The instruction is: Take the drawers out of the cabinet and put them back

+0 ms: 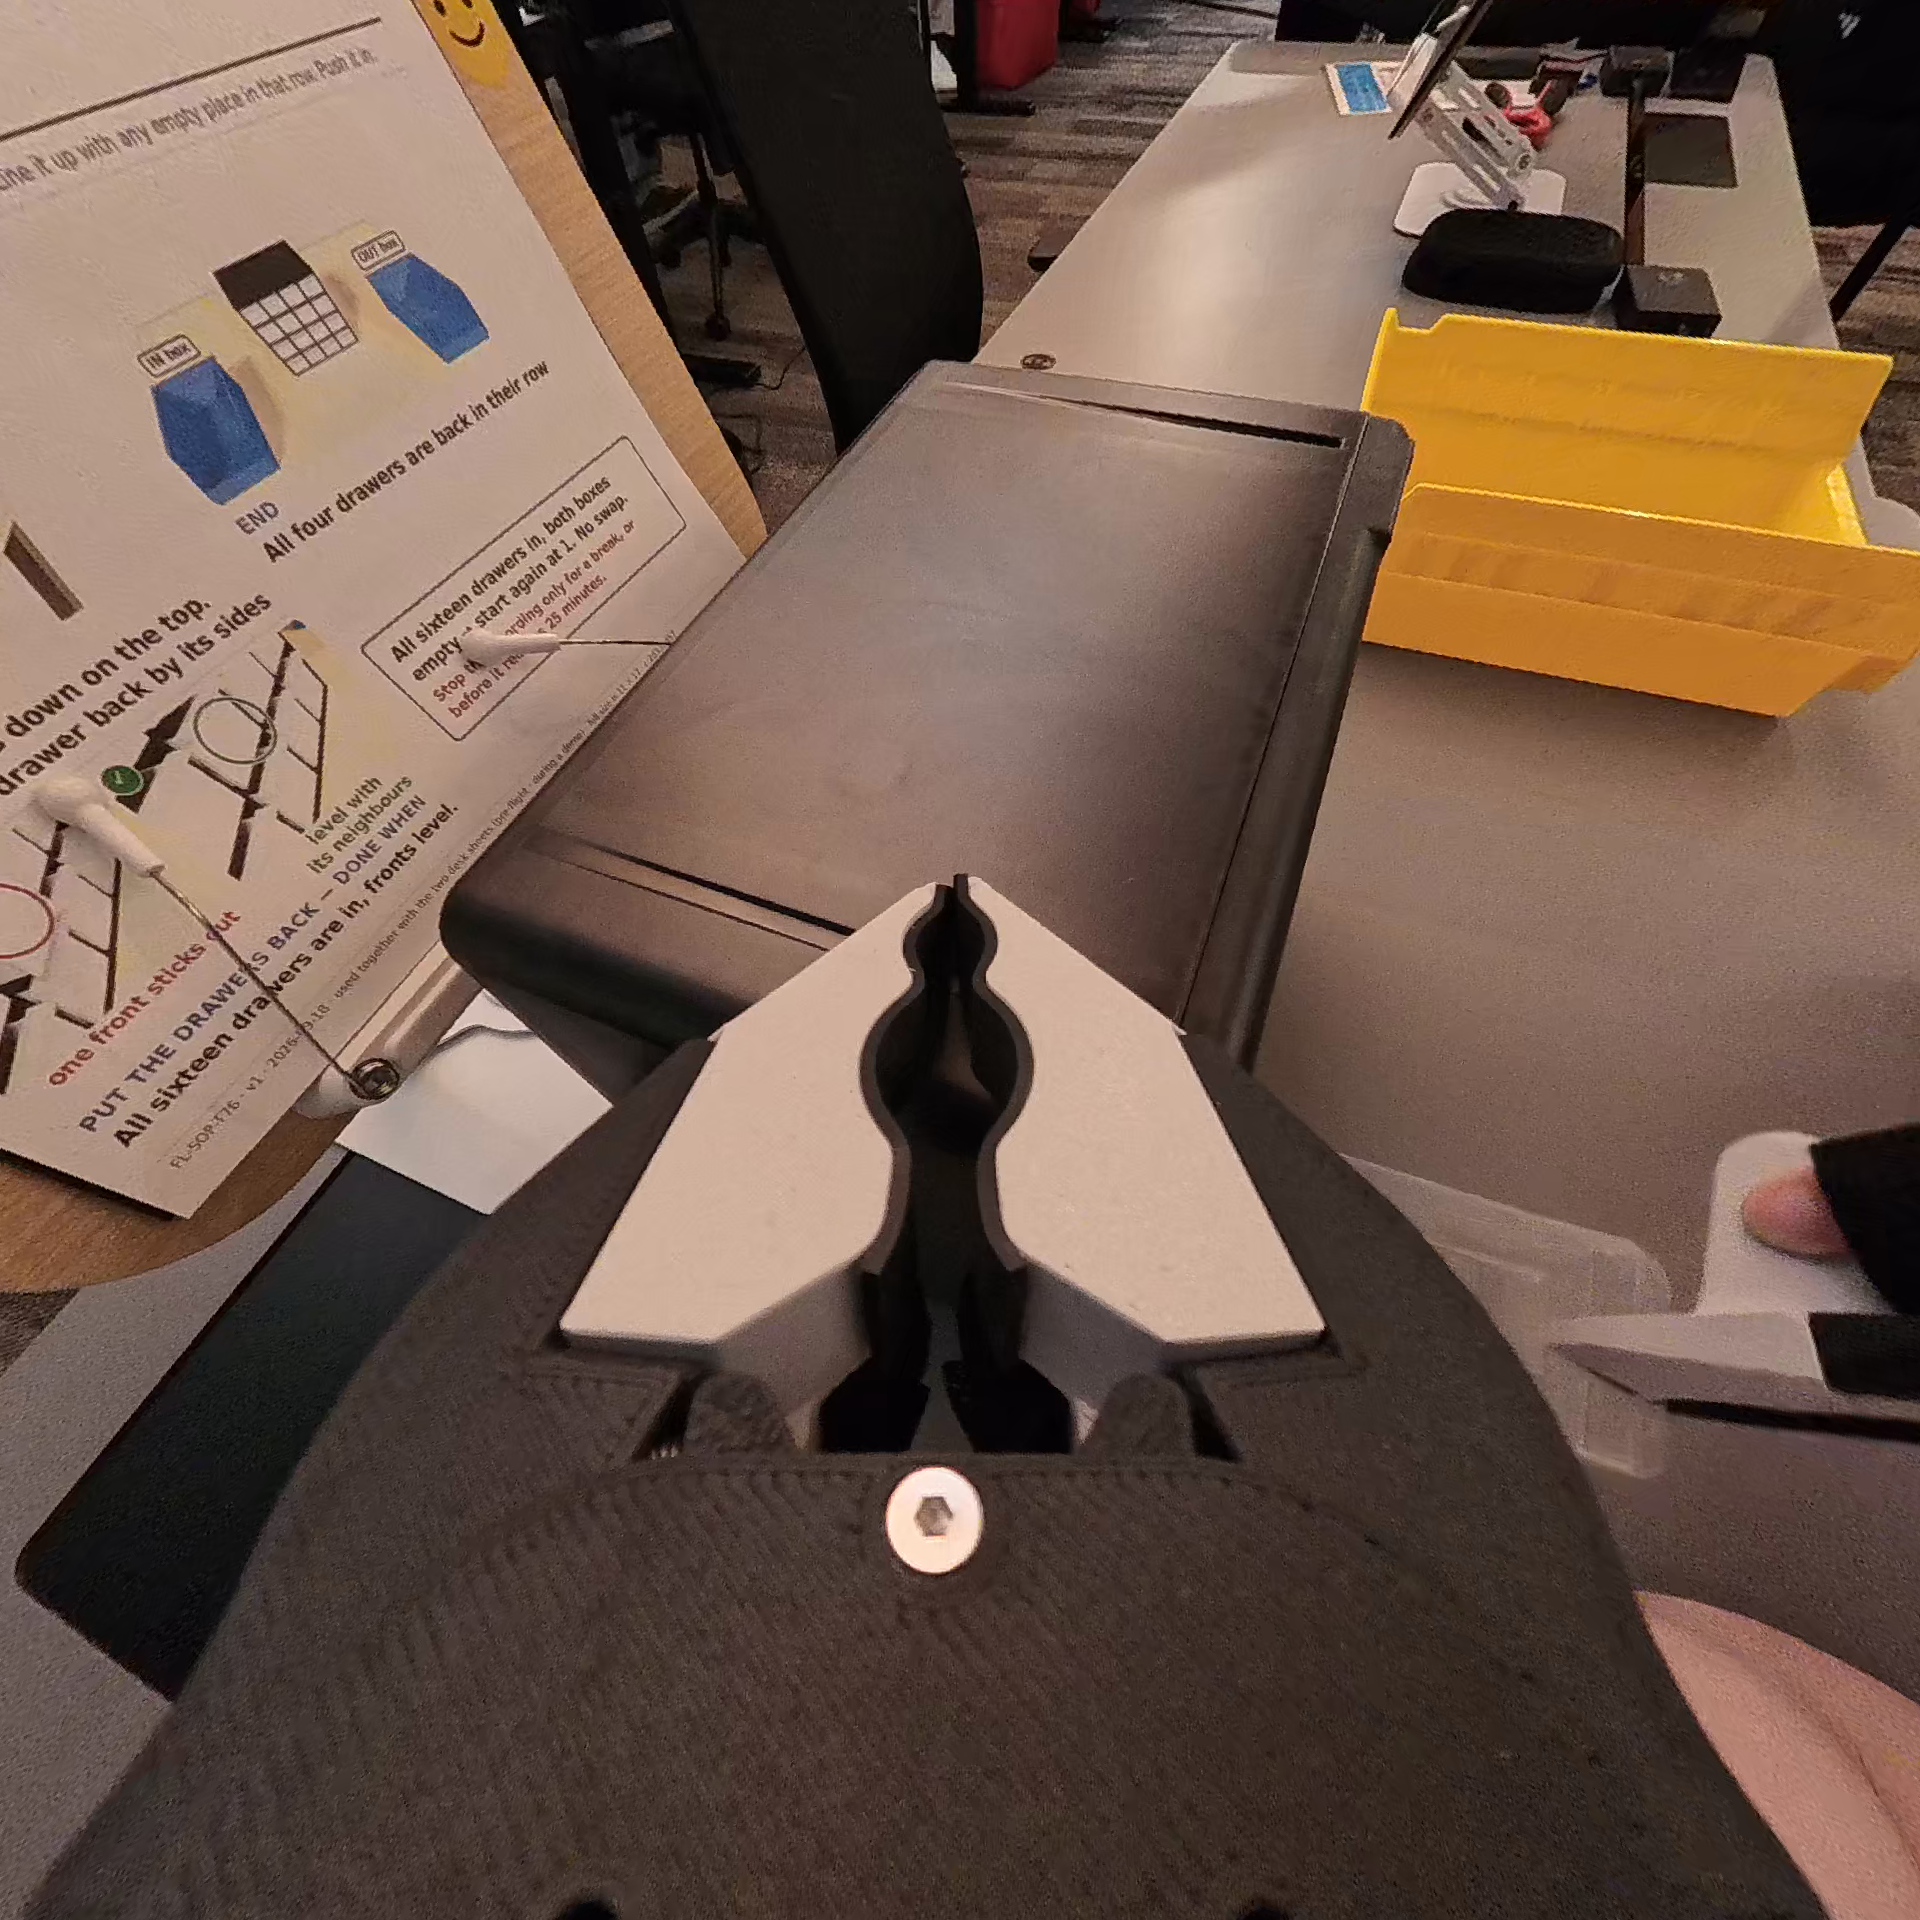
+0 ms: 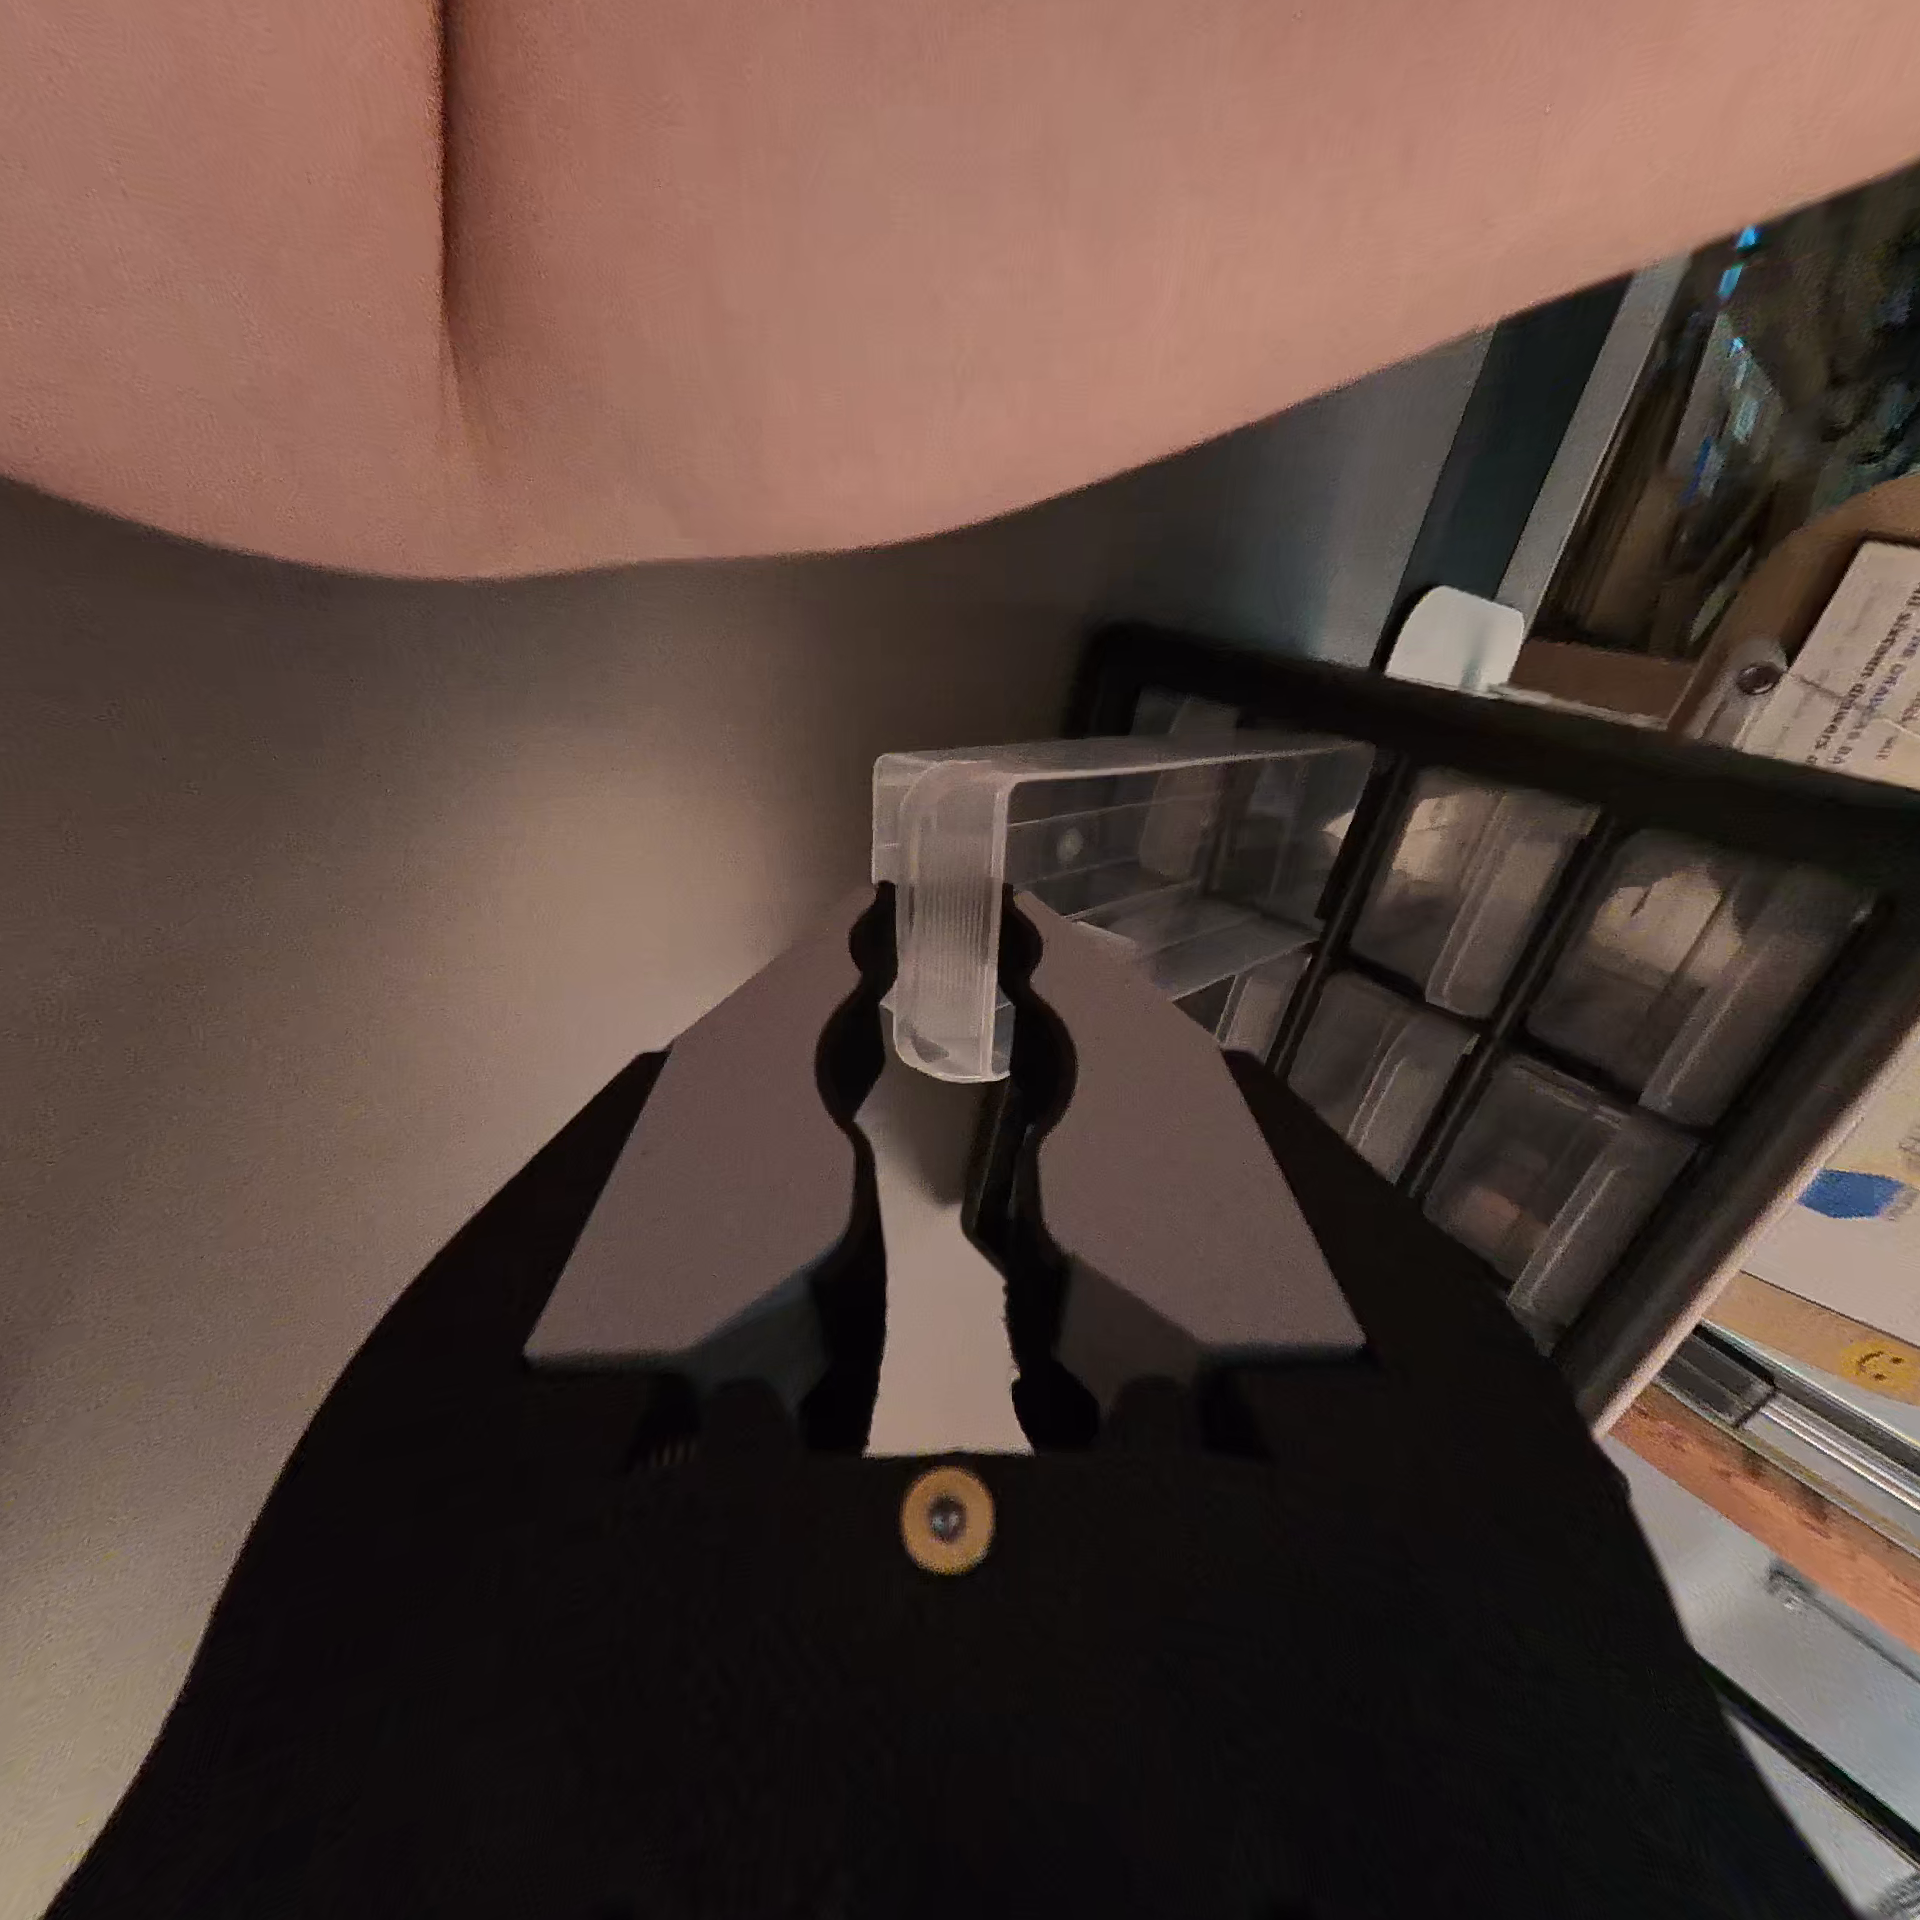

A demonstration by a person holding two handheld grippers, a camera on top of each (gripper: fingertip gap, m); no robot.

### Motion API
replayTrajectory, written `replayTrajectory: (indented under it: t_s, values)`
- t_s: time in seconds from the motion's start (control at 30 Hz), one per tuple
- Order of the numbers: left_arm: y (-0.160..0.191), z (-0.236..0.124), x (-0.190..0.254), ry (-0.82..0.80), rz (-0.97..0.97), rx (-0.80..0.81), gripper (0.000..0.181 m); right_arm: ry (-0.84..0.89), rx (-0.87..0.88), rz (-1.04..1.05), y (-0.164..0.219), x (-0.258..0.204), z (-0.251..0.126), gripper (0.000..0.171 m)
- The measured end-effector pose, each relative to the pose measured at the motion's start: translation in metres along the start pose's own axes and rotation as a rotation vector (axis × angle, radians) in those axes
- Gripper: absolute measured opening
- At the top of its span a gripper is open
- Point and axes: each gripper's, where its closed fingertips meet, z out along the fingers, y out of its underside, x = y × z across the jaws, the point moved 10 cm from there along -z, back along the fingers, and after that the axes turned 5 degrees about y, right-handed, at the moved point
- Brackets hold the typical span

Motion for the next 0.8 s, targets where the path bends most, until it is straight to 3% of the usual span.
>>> replayTrajectory:
  t_s: [0.23,0.37,0.47,0.63,0.7,0.8]
  values:
    - [0.0,0.0,0.0,-0.001,0.001,0.0,0.0,-0.241,0.255,0.081,0.004,0.001,-0.023,0.017]
    - [0.0,0.0,0.0,0.002,-0.001,0.003,0.0,-0.303,0.254,0.316,0.047,0.013,-0.053,0.017]
    - [0.0,0.0,0.0,0.003,-0.003,0.004,0.0,-0.271,0.195,0.568,0.12,0.022,-0.098,0.017]
    - [0.001,0.0,-0.001,0.011,-0.001,0.011,0.0,-0.016,0.054,1.157,0.29,0.046,-0.17,0.017]
    - [0.001,0.0,-0.001,0.015,-0.006,0.013,0.0,0.017,-0.038,1.349,0.354,0.047,-0.165,0.017]
    - [0.001,0.0,-0.001,0.015,-0.005,0.014,0.0,-0.033,-0.119,1.495,0.422,0.033,-0.124,0.017]
